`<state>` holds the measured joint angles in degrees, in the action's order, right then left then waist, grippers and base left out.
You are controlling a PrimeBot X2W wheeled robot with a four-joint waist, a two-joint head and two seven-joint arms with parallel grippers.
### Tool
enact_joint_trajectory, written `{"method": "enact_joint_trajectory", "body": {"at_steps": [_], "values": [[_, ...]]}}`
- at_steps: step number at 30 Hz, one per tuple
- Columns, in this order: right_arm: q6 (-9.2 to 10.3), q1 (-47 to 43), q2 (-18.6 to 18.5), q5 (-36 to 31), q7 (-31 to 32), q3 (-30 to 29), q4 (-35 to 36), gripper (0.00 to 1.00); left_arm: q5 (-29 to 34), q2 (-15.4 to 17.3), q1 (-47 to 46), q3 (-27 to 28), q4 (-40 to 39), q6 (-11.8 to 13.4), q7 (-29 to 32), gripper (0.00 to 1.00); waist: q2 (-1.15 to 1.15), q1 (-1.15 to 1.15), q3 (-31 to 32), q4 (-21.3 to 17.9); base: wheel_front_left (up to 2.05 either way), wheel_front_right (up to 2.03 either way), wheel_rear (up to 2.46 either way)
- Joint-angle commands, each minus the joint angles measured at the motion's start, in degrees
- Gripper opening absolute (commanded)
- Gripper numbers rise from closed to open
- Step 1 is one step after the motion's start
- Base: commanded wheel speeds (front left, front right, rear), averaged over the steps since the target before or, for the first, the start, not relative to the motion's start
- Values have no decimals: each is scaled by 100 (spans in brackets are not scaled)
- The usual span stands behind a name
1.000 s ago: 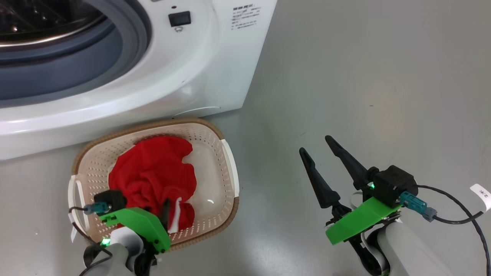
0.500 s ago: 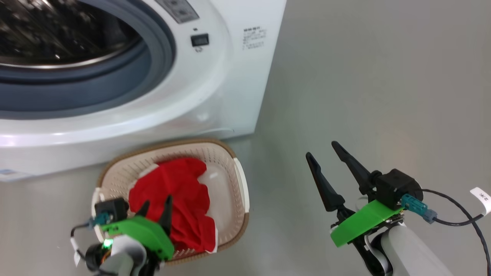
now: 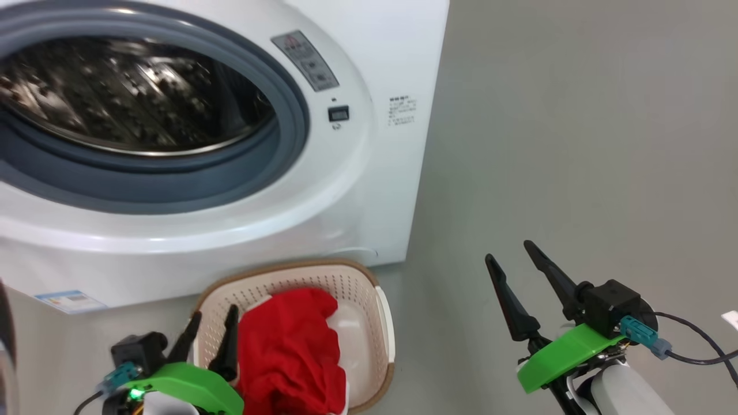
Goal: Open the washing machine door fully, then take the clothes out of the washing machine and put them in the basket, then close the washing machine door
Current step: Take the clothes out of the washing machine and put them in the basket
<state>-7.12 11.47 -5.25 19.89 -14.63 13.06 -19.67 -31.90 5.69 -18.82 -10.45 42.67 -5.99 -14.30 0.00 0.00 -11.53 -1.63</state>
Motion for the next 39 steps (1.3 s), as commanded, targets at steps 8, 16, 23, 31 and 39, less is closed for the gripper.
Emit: {"method": "enact_joint_trajectory", "body": {"at_steps": [8,16,23,31,39], "values": [[-36,-218,5,-250,-37,-103,265,100,663,-35,595,924,-1272,-51,-69,100,0,0,603,113,0,0,0],[-36,-506,10,-301,-37,-287,406,100,1169,-129,1196,1465,-2030,-86,-70,100,0,0,1078,15,0,0,0],[-36,-711,6,-300,-37,-413,553,100,1358,-208,1564,1669,-2389,-103,-70,100,0,0,1316,-18,0,0,0],[-36,-942,-19,-254,-37,-573,786,100,1442,-237,1893,1698,-2690,-124,-70,100,0,0,1502,-32,0,0,0],[-36,-1050,-19,-234,-37,-668,860,100,1615,-225,2072,1789,-2838,-128,-70,100,0,0,1615,-66,0,0,0]]}}
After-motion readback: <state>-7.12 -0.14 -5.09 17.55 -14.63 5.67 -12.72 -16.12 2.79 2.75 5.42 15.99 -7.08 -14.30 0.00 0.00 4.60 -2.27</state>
